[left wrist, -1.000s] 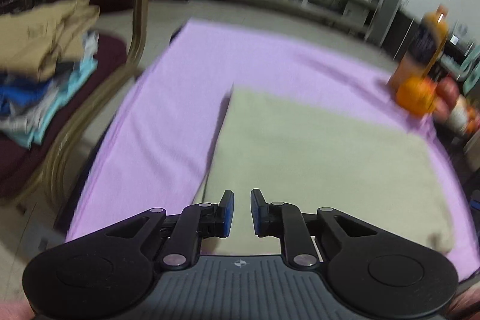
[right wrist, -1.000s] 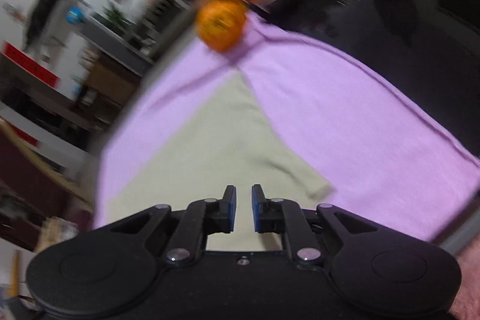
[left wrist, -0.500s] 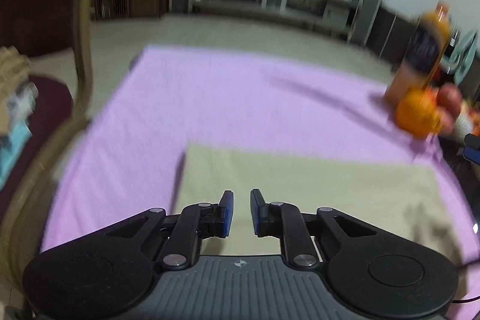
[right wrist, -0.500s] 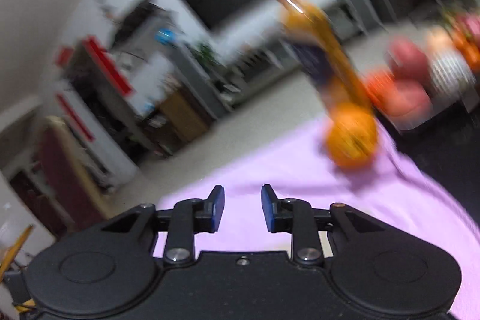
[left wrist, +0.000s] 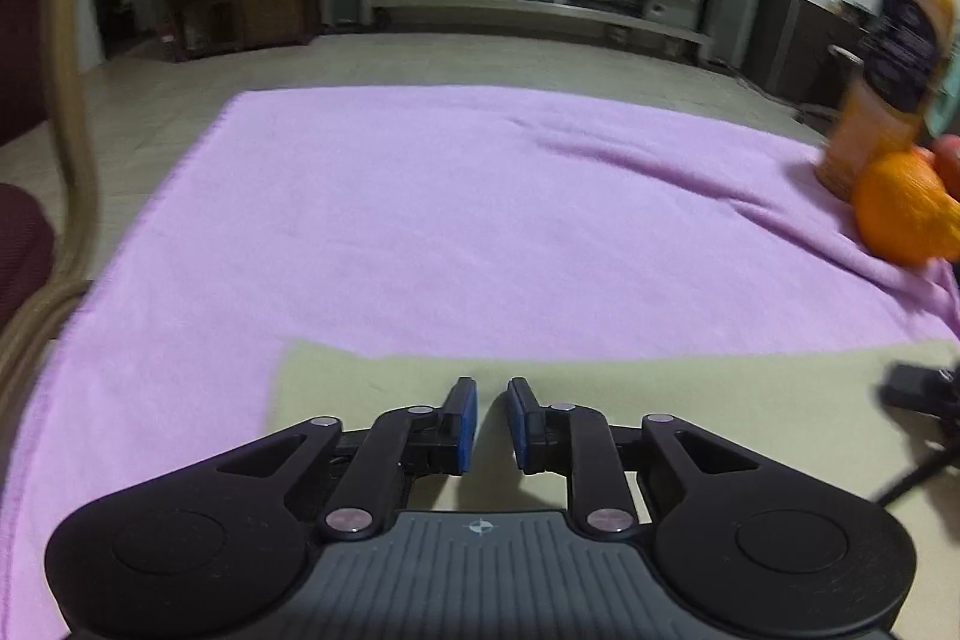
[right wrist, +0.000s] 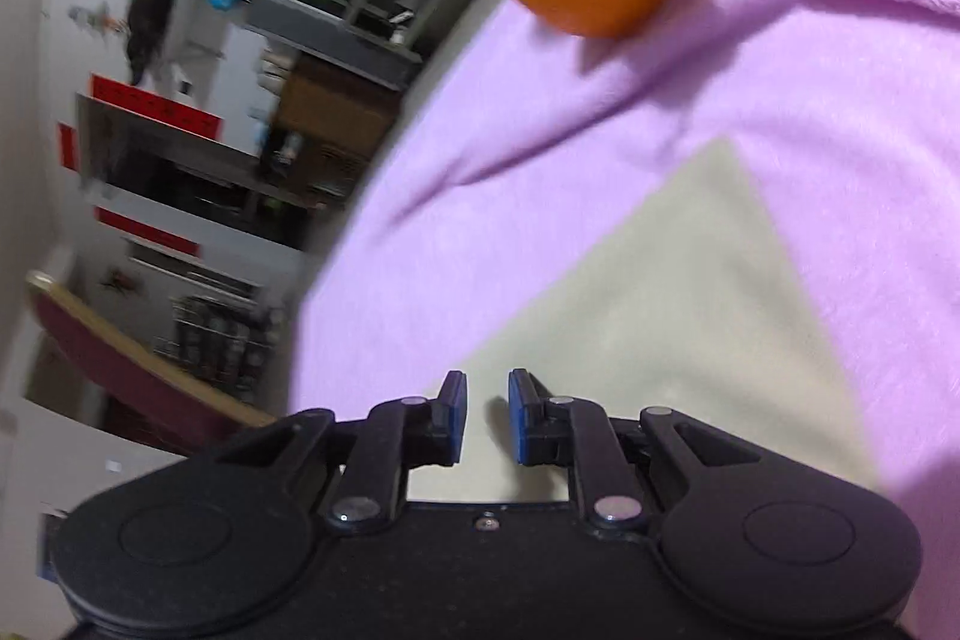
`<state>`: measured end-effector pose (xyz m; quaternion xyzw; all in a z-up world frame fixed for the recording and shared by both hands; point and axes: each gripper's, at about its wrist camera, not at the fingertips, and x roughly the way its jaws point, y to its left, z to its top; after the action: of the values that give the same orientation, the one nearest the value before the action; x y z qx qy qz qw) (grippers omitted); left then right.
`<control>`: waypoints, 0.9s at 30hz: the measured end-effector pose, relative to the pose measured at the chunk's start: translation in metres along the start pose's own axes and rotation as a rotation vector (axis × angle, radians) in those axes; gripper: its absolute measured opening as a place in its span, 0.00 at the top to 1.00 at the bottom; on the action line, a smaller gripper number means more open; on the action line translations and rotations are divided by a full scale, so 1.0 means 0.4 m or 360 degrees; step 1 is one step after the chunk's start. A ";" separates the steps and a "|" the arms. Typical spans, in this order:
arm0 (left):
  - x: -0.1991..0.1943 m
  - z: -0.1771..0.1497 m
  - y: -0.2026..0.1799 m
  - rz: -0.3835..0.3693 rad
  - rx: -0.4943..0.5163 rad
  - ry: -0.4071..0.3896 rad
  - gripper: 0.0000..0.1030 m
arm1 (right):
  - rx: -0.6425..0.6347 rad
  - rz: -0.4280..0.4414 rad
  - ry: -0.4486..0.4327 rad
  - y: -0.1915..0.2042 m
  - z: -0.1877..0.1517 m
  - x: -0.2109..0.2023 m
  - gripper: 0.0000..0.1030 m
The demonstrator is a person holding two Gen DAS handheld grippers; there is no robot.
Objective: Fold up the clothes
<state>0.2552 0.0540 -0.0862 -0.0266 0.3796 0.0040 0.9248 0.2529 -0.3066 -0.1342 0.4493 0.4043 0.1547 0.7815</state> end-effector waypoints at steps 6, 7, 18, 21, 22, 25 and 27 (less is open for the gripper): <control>0.008 0.024 0.131 0.0162 -0.0295 -0.0029 0.87 | 0.0337 -0.0101 -0.0494 -0.131 0.047 -0.126 1.00; -0.003 0.029 0.127 0.0289 -0.0274 -0.0041 0.87 | 0.0414 -0.0133 -0.0588 -0.150 0.049 -0.152 1.00; -0.330 0.052 0.115 0.0323 -0.0188 -0.0133 0.76 | 0.0318 -0.0033 -0.0622 0.029 -0.028 -0.358 0.84; -0.426 0.006 0.107 0.0166 -0.0133 -0.0179 0.71 | 0.0172 0.0139 -0.0579 0.101 -0.092 -0.443 0.78; -0.431 -0.024 0.100 0.0130 -0.0101 -0.0139 0.71 | 0.0118 0.0169 -0.0564 0.118 -0.118 -0.467 0.77; -0.401 -0.119 0.089 0.0102 -0.0066 0.0075 0.75 | -0.0037 0.0087 -0.0510 0.145 -0.197 -0.499 0.73; -0.384 -0.172 0.069 0.0064 -0.0041 0.0188 0.77 | -0.0065 -0.0018 -0.0456 0.132 -0.238 -0.492 0.71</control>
<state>0.0966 0.0799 -0.0284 -0.0311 0.4338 0.0257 0.9001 0.0627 -0.3417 -0.0190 0.4486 0.2878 0.0929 0.8410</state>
